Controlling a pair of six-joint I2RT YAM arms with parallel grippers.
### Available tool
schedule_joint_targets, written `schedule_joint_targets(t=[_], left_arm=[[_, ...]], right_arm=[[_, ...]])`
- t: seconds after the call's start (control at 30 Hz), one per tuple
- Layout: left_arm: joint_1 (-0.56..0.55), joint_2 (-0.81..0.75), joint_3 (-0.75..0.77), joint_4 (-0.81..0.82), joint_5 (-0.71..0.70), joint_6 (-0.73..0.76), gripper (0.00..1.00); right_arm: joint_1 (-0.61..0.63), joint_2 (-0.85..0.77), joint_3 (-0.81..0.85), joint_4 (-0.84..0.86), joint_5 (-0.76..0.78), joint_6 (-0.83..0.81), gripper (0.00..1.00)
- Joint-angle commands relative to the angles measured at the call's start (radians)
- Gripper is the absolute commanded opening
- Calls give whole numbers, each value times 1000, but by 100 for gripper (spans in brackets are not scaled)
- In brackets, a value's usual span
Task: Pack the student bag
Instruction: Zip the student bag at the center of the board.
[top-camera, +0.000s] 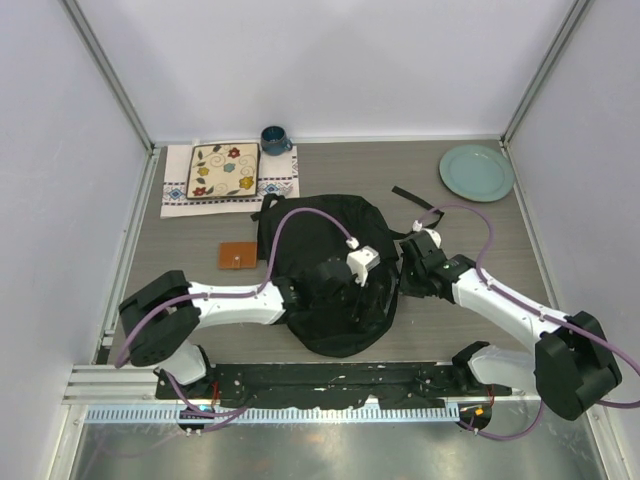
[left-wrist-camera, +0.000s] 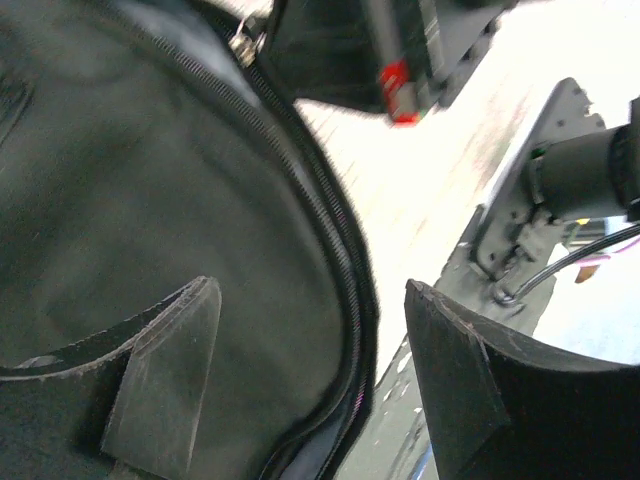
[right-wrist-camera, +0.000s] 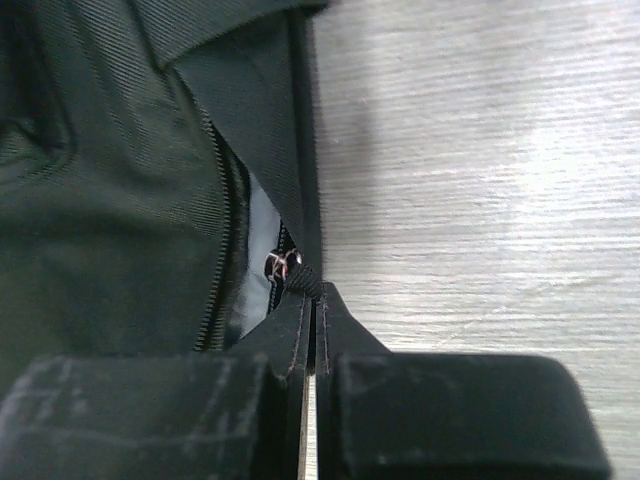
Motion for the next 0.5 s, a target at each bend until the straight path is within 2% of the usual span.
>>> schedule_joint_targets(t=[0.0, 0.2, 0.47], left_arm=[[-7, -111, -67, 41, -171, -2, 79], [-15, -48, -42, 35, -151, -5, 80], [-79, 67, 40, 58, -105, 7, 80]], right_arm=[[-12, -43, 22, 97, -83, -29, 0], [-11, -30, 25, 119, -129, -26, 0], [-11, -13, 46, 106, -117, -47, 0]])
